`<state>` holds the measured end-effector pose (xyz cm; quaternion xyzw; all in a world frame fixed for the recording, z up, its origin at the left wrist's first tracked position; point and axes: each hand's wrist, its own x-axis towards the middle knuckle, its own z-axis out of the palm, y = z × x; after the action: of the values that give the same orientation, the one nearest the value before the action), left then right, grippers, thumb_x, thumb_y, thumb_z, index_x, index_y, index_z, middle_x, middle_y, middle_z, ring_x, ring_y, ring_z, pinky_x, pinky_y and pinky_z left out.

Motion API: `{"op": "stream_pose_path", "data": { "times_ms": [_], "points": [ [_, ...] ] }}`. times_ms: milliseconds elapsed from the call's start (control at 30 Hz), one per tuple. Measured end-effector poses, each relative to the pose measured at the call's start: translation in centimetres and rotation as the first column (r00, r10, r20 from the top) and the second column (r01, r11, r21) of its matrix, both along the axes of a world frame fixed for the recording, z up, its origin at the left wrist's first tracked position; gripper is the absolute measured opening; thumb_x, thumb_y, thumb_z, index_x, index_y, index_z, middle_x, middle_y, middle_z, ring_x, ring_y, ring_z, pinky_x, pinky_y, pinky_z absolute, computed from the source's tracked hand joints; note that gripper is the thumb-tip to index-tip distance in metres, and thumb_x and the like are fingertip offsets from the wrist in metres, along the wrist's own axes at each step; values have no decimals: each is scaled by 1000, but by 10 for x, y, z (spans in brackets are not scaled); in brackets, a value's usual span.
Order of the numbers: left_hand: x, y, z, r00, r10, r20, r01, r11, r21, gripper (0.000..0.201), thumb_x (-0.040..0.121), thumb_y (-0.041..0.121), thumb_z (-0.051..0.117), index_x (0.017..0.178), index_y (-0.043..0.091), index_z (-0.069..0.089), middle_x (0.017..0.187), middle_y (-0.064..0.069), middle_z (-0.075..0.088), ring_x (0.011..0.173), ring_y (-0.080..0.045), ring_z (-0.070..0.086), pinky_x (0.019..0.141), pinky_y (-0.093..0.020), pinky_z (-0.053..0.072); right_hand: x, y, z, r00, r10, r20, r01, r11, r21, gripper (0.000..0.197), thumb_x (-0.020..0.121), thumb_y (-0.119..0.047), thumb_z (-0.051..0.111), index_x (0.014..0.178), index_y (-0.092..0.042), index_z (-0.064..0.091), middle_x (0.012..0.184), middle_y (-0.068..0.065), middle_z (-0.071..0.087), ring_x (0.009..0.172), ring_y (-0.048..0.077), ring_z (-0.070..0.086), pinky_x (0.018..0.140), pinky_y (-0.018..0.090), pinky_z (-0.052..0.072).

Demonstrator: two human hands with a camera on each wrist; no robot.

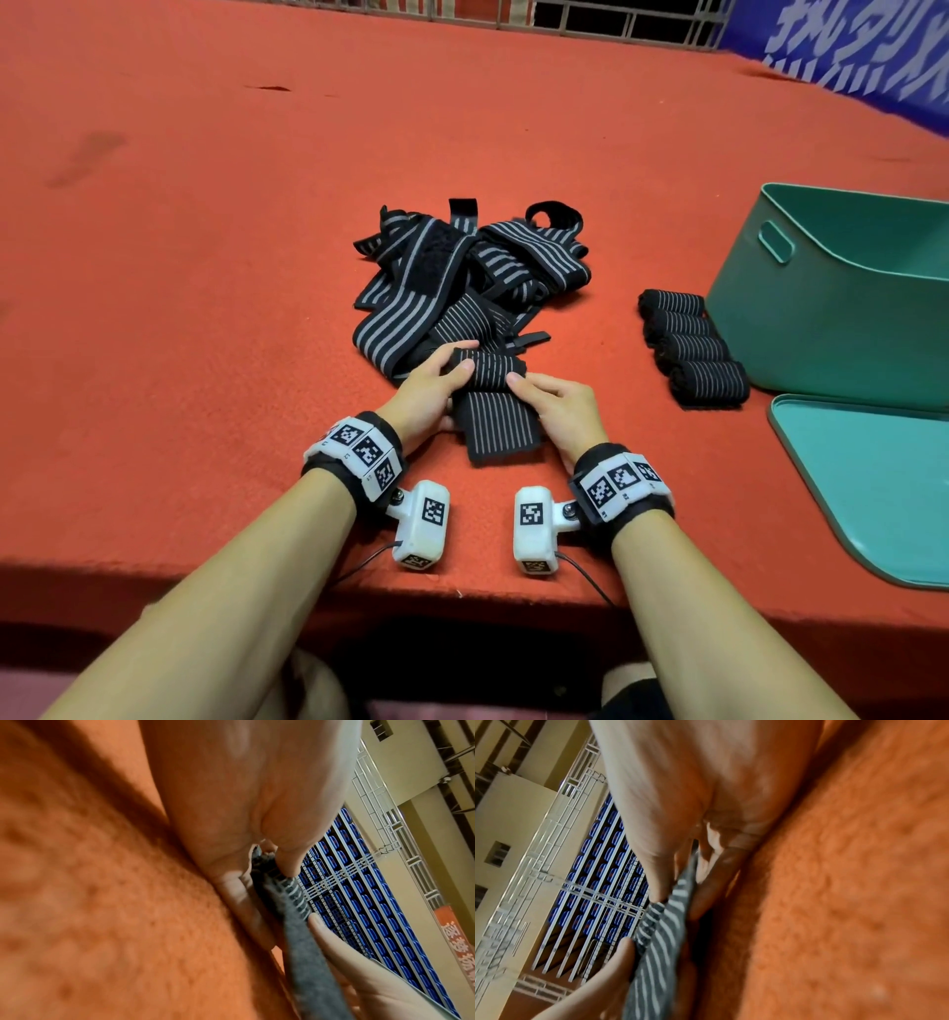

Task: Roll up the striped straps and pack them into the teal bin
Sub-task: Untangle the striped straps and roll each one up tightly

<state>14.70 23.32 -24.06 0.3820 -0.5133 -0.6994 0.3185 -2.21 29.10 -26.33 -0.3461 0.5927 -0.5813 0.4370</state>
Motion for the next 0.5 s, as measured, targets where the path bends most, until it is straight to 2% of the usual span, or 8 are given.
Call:
{"op": "stream_pose_path", "data": {
  "times_ms": [100, 167, 267, 300, 400, 500],
  "points": [
    [-3, 2, 1, 997, -18, 72, 21, 999, -50, 34, 110, 28, 42, 143, 31, 47, 115, -2, 66, 82, -15, 70, 59, -32, 59, 0, -2, -1, 996, -87, 32, 88, 996, -30, 14, 89, -9, 78, 102, -9, 78, 95, 5, 78, 85, 13, 72, 77, 25, 58],
    [-6, 3, 2, 995, -9, 104, 16, 998, -63, 33, 111, 31, 39, 144, 30, 44, 112, -1, 65, 81, -13, 67, 55, -31, 57, 0, -3, -3, 994, -102, 39, 104, 993, -47, 17, 88, -7, 78, 103, -10, 72, 100, 6, 76, 92, 16, 71, 83, 27, 58],
    [-8, 1, 0, 992, -16, 125, 22, 999, -47, 32, 111, 34, 37, 140, 26, 46, 115, -4, 64, 91, -16, 67, 64, -37, 59, 0, -3, -5, 990, -99, 98, 103, 994, -38, 32, 87, -9, 80, 113, -12, 60, 117, 13, 72, 107, 22, 71, 97, 34, 57],
    [-8, 0, -1, 992, -21, 121, 26, 999, -39, 31, 111, 35, 36, 138, 24, 47, 113, -3, 64, 90, -16, 67, 63, -37, 59, 0, -3, -4, 988, -105, 117, 109, 993, -33, 35, 87, -10, 80, 115, -10, 59, 117, 14, 72, 105, 21, 72, 95, 34, 57],
    [-7, -1, -1, 996, -24, 82, 25, 1000, -14, 29, 111, 35, 36, 133, 21, 49, 104, -1, 65, 80, -13, 69, 57, -32, 58, 1, -1, 2, 986, -101, 130, 105, 994, -27, 36, 90, -19, 78, 120, -5, 62, 109, 11, 75, 89, 12, 73, 78, 25, 59],
    [-7, -2, -4, 999, -15, 38, 15, 1000, 11, 24, 110, 33, 37, 126, 25, 53, 103, 1, 66, 83, -11, 68, 60, -29, 57, 3, -1, 5, 993, -45, 110, 46, 999, -3, 29, 98, -33, 67, 118, -12, 70, 108, 5, 77, 89, 13, 72, 70, 24, 57]
  ]
}}
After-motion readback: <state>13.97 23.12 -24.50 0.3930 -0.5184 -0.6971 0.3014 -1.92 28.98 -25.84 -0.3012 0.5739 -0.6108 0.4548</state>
